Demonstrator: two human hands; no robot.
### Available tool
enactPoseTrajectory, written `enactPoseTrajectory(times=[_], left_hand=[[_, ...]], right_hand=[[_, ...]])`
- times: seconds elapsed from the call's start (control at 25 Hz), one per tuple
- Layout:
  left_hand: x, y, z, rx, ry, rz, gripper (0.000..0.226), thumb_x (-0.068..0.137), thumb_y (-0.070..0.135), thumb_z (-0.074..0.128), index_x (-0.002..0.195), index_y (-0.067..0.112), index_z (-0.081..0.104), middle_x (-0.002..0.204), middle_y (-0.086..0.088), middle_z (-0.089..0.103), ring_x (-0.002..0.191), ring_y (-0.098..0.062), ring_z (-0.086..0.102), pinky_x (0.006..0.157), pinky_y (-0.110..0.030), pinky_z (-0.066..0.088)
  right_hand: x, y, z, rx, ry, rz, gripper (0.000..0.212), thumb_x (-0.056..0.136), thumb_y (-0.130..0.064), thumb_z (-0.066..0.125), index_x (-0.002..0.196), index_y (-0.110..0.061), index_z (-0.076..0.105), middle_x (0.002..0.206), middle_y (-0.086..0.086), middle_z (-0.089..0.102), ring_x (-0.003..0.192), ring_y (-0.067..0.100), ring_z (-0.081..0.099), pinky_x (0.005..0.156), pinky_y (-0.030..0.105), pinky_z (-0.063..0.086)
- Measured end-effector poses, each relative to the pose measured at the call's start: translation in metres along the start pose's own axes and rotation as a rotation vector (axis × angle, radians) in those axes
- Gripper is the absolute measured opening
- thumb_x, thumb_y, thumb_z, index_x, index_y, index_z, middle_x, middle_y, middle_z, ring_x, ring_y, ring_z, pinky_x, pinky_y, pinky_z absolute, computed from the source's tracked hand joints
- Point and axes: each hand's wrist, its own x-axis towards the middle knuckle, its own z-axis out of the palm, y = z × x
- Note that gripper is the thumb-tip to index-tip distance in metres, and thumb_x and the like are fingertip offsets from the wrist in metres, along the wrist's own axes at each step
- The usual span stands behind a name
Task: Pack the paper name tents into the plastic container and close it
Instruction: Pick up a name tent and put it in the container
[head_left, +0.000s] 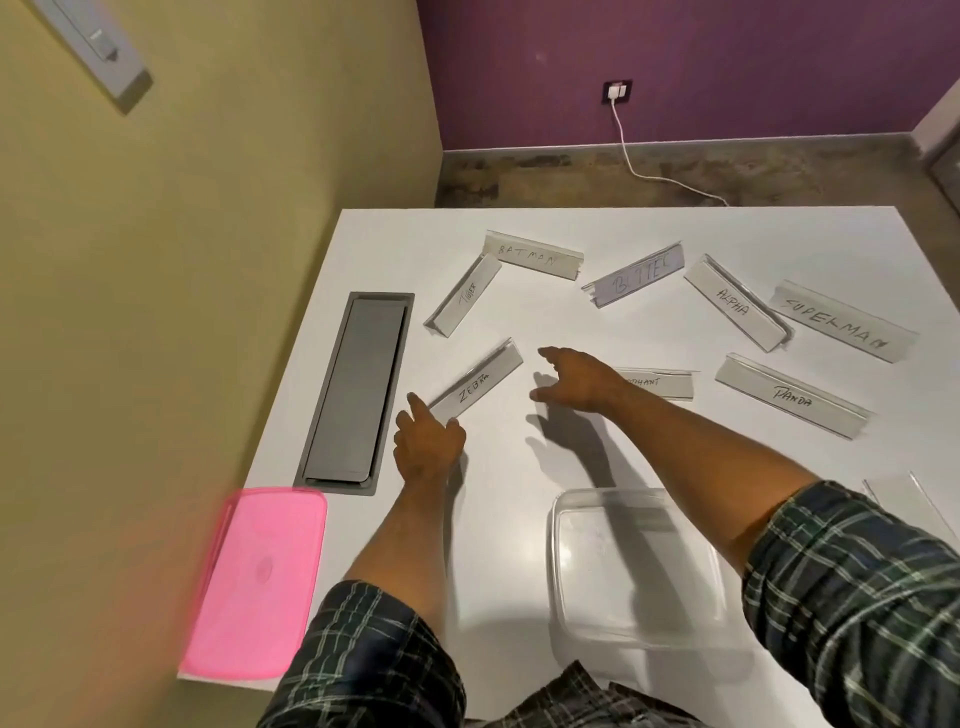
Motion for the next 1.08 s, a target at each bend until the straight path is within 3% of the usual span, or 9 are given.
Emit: enactPoseTrajectory(times=[0.16, 0.32, 0.48, 0.68, 0.88, 1.08], left_hand=[[0.02, -0.003, 0.003, -0.085, -0.048, -0.081, 0.083, 0.094, 0.036, 0.057, 0.159, 0.014, 0.01, 0.148, -0.019, 0.039, 0.129, -0.039, 0.049, 0.104, -0.05, 0.044], [0.033, 0.001, 0.006, -0.095, -0.032, -0.141, 0.08, 0.094, 0.038, 0.055, 0.158, 0.014, 0.014, 0.146, -0.016, 0.045, 0.129, -0.037, 0.05, 0.106, -0.048, 0.04], [0.039, 0.007, 0.007, -0.111, -0.026, -0.134, 0.059, 0.095, 0.034, 0.053, 0.146, 0.01, 0.037, 0.137, -0.014, 0.054, 0.125, -0.035, 0.053, 0.106, -0.049, 0.042], [0.038, 0.014, 0.007, -0.174, -0.014, -0.142, 0.044, 0.095, 0.029, 0.054, 0.129, 0.003, 0.053, 0.128, -0.019, 0.057, 0.112, -0.038, 0.06, 0.094, -0.047, 0.053], [0.025, 0.019, 0.001, -0.146, 0.027, -0.103, 0.045, 0.092, 0.025, 0.059, 0.13, 0.003, 0.056, 0.128, -0.017, 0.058, 0.11, -0.036, 0.062, 0.089, -0.043, 0.055], [-0.002, 0.027, -0.015, -0.036, 0.04, 0.018, 0.043, 0.085, 0.021, 0.065, 0.126, 0.008, 0.06, 0.125, -0.014, 0.062, 0.109, -0.034, 0.063, 0.091, -0.039, 0.054]], right_hand=[[0.039, -0.011, 0.006, 0.013, -0.041, -0.015, 0.094, 0.085, -0.04, 0.076, 0.158, -0.012, 0.023, 0.16, 0.012, 0.032, 0.146, 0.026, 0.035, 0.116, 0.036, 0.032], [0.067, -0.015, 0.015, 0.201, -0.027, 0.018, 0.104, 0.082, -0.038, 0.08, 0.159, -0.011, 0.016, 0.164, 0.01, 0.026, 0.148, 0.025, 0.03, 0.119, 0.034, 0.027], [0.081, -0.017, 0.023, 0.258, -0.084, 0.036, 0.106, 0.084, -0.037, 0.079, 0.16, -0.012, 0.01, 0.165, 0.007, 0.022, 0.15, 0.022, 0.028, 0.121, 0.034, 0.025], [0.083, -0.017, 0.022, 0.233, -0.011, 0.01, 0.089, 0.08, -0.03, 0.082, 0.154, -0.011, 0.035, 0.151, 0.01, 0.044, 0.138, 0.026, 0.045, 0.111, 0.034, 0.038], [0.055, -0.01, 0.012, -0.14, 0.135, -0.092, 0.061, 0.081, -0.026, 0.074, 0.138, -0.014, 0.054, 0.128, 0.007, 0.054, 0.12, 0.029, 0.054, 0.093, 0.04, 0.05], [0.002, 0.002, 0.0, -0.383, 0.232, -0.21, 0.053, 0.077, -0.014, 0.072, 0.128, -0.011, 0.058, 0.116, 0.009, 0.053, 0.106, 0.031, 0.054, 0.078, 0.038, 0.051]])
